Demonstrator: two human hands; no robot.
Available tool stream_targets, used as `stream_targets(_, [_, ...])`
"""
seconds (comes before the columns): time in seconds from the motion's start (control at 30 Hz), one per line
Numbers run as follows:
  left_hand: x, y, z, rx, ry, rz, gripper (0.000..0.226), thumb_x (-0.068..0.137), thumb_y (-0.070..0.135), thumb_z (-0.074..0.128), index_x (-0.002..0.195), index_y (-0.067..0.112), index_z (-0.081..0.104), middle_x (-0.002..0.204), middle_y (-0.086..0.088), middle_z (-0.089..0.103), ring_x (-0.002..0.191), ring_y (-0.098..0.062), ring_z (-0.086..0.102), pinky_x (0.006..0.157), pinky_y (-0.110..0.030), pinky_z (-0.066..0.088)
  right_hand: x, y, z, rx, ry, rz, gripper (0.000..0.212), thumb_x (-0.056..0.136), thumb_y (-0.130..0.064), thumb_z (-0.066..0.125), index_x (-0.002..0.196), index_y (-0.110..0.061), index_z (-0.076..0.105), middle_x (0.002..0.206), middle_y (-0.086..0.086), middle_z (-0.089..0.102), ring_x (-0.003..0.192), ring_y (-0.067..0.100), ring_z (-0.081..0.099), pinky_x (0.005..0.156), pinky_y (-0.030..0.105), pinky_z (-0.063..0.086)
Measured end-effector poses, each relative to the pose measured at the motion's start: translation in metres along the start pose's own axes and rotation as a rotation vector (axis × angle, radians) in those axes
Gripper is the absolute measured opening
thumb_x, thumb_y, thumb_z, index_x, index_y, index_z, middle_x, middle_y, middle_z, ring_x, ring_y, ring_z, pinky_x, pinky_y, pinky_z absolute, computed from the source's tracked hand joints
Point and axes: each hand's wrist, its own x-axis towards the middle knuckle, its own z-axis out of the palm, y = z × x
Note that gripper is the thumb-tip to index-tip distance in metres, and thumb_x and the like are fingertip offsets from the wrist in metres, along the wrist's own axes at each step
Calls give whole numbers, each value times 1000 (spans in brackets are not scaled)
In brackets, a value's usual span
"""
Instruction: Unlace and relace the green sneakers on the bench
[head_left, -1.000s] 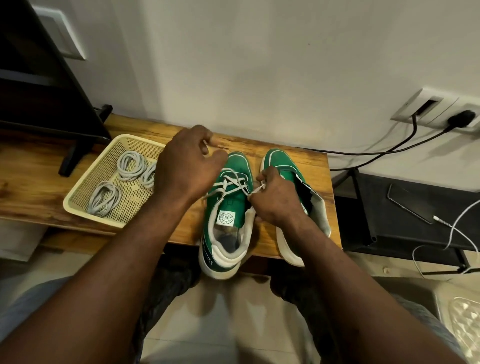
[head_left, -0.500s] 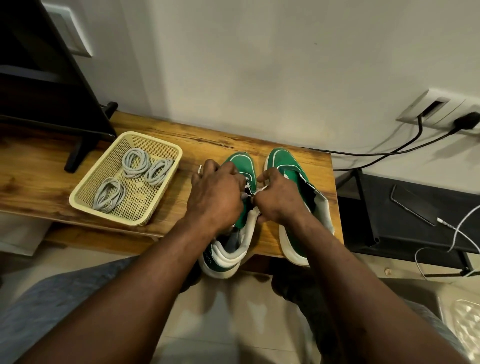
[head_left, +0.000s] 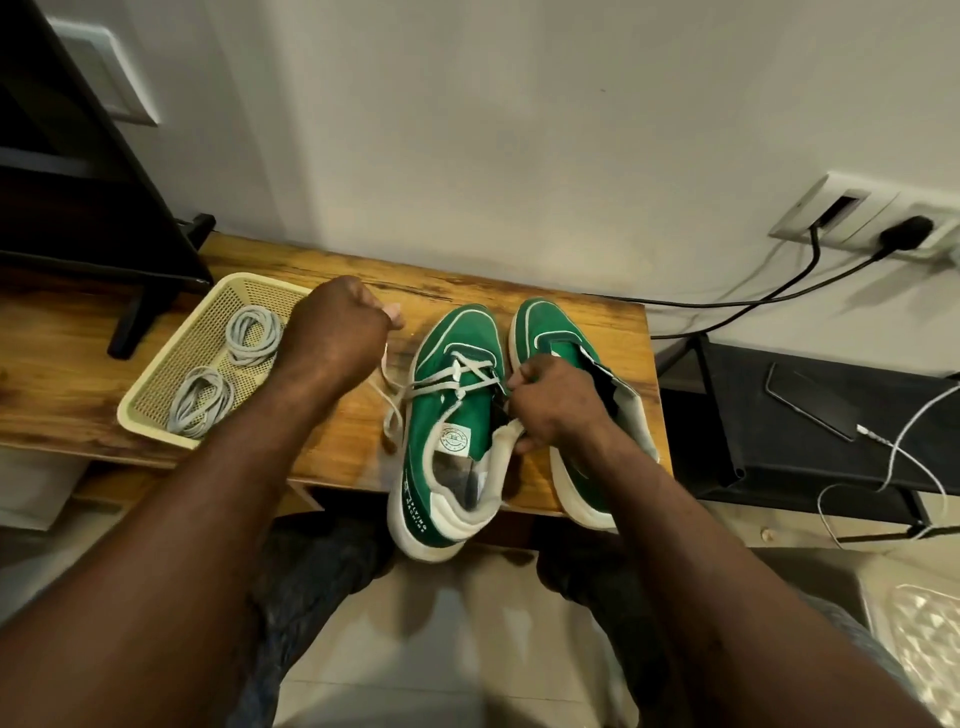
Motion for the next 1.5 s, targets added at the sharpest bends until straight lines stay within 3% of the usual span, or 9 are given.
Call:
stream_targets(0.13, [1, -13, -1, 331, -52, 40, 4, 87, 24, 70, 90, 21, 68, 98, 0, 72, 92, -29, 65, 75, -34, 49, -5, -12, 2, -23, -22, -55, 19, 88, -13, 59, 106, -17, 57, 100, 6, 67, 61, 25, 76, 64, 40, 64])
stream_targets(0.3, [-12, -6, 15, 430, -120, 231, 17, 84, 38, 77, 88, 27, 65, 91, 5, 69, 88, -23, 65, 73, -34, 50, -6, -18, 15, -325, 164, -299, 39, 80, -15, 71, 118, -22, 65, 116, 4, 65, 101, 27, 63, 82, 39, 56])
stream_targets(0.43, [-26, -5, 31, 571, -271, 234, 22, 81, 41, 79, 83, 22, 68, 83, 0, 69, 77, -20, 65, 68, -35, 54, -5, -23, 30, -424, 148, -481, 38, 83, -12, 76, 118, -24, 69, 117, -1, 70, 112, 29, 54, 88, 42, 51])
stream_targets(0.53, [-29, -5, 36, 617, -213, 235, 18, 82, 38, 76, 82, 22, 66, 76, -2, 64, 67, -19, 60, 56, -30, 43, -6, -27, 39, -475, 184, -478, 39, 85, -15, 72, 122, -23, 64, 108, 2, 73, 113, 31, 51, 88, 44, 50])
stream_targets(0.77, [-25, -9, 40, 683, -142, 208, 20, 89, 34, 80, 101, 19, 74, 72, 1, 53, 64, -16, 55, 55, -30, 44, -9, -34, 44, -522, 251, -453, 31, 89, -22, 74, 118, -29, 67, 104, -4, 74, 116, 27, 52, 93, 47, 44])
stream_targets(0.97, [-15, -12, 34, 639, -129, 132, 25, 86, 27, 81, 72, 17, 64, 77, -5, 65, 65, -19, 58, 51, -28, 37, -13, -35, 24, -553, 375, -343, 20, 89, -20, 70, 105, -28, 78, 103, -2, 72, 115, 26, 52, 94, 46, 41])
stream_targets(1.07, [-11, -16, 31, 613, -135, 122, 24, 84, 31, 82, 76, 15, 66, 85, -8, 68, 68, -22, 61, 56, -29, 42, -9, -31, 10, -507, 447, -224, 21, 89, -23, 67, 106, -26, 78, 104, 2, 73, 115, 30, 52, 92, 47, 41])
stream_targets(1.3, [-15, -17, 36, 572, -155, 155, 11, 87, 26, 80, 81, 20, 73, 75, 0, 64, 68, -16, 62, 56, -29, 44, -11, -38, 19, -507, 272, -369, 34, 84, -19, 66, 116, -25, 73, 122, -2, 66, 124, 30, 44, 96, 50, 38])
stream_targets(1.5, [-20, -19, 42, 574, -211, 156, 15, 85, 29, 81, 78, 21, 71, 76, -1, 67, 69, -19, 64, 62, -31, 52, -17, -49, 35, -653, 184, -377, 31, 89, -24, 70, 120, -22, 65, 100, 3, 69, 117, 30, 54, 109, 59, 35])
